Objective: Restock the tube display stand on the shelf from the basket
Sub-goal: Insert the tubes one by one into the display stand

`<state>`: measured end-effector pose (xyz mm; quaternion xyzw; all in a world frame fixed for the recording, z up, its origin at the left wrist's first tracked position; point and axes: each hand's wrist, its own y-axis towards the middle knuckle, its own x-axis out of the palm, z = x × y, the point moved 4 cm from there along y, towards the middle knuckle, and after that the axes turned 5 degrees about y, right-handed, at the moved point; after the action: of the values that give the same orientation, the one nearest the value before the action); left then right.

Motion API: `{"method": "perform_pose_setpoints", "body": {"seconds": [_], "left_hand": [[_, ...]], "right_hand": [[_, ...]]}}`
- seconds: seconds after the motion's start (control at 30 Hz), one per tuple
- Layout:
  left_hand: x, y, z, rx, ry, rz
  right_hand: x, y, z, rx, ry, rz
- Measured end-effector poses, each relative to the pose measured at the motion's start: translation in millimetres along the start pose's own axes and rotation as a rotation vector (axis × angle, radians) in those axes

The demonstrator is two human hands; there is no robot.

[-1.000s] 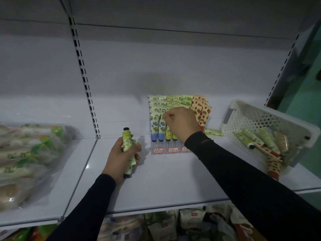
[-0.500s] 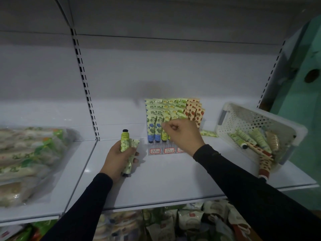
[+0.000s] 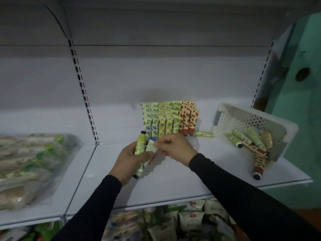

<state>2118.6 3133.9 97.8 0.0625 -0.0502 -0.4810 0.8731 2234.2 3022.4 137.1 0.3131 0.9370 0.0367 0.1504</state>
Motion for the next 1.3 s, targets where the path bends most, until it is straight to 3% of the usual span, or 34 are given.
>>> {"method": "perform_pose_setpoints", "body": {"seconds": [0.23, 0.57, 1.0, 1.17, 1.3], "left_hand": [[-2, -2, -7, -0.028, 0.039, -0.001], [0, -6, -6, -0.124, -0.122, -0.053], [0, -3, -6, -0.145, -0.218, 0.008], [0, -4, -7, -0.136, -0.152, -0.002], [0, -6, -3, -0.075, -0.055, 0.067]], "right_hand": [[-21, 5, -3, 0.039, 0.103, 0.244], [-21, 5, -10, 0.101, 0.25, 0.079], [-14, 7, -9, 0.068, 0.417, 0.08], [-17, 9, -6, 0.065, 0.366, 0.116], [-26, 11, -11, -0.054, 0.209, 0.215]]}}
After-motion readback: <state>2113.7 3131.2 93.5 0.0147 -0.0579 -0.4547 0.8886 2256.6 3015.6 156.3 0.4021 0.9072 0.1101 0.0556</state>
